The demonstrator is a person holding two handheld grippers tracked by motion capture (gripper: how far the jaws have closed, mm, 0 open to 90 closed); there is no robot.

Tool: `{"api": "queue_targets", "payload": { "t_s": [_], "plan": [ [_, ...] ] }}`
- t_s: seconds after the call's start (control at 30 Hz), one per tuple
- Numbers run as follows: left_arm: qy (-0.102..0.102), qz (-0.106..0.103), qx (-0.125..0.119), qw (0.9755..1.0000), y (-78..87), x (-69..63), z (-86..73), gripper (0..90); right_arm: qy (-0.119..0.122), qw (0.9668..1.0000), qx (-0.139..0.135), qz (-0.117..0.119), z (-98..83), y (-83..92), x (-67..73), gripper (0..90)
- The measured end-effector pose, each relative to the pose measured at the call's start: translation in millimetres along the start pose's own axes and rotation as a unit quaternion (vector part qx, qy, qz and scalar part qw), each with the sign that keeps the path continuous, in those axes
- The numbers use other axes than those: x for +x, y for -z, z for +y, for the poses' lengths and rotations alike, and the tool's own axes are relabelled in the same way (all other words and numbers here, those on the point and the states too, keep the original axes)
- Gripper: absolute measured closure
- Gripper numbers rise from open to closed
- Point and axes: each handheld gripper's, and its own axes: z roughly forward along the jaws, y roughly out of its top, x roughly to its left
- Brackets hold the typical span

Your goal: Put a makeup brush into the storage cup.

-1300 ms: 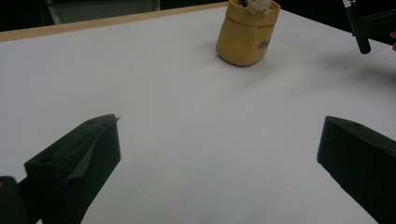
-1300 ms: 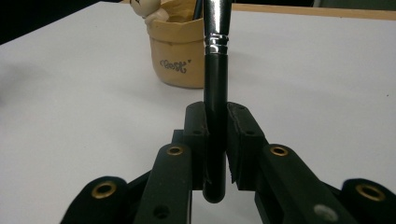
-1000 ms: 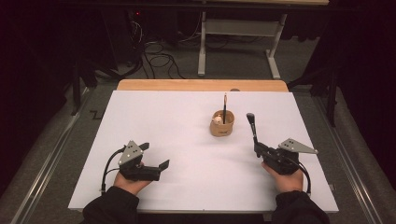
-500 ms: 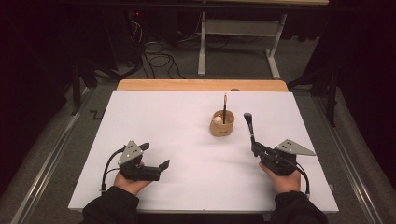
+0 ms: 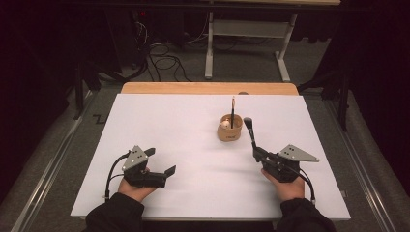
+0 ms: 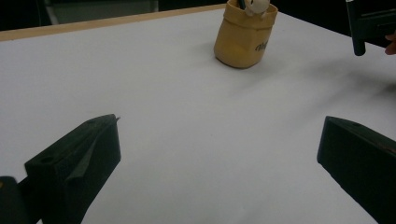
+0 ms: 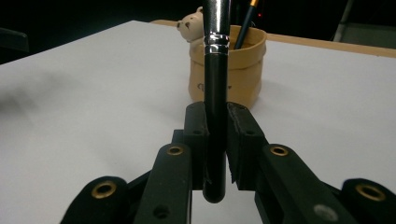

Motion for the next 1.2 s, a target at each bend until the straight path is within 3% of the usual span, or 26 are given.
{"api": "queue_targets", "payload": {
  "t_s": [0.6,1.2],
  "plan": [
    [0.000,0.000,-0.004,1.0000,1.3,-0.5,0.8,0.2,0.041,0.9981,-0.002,0.046,12.5,-26.1,44.7,80.6],
    [-0.001,-0.004,-0.007,1.0000,2.3,-1.8,2.1,0.3,0.050,0.9951,0.000,0.086,14.4,-54.1,85.4,80.6]
  ]
}}
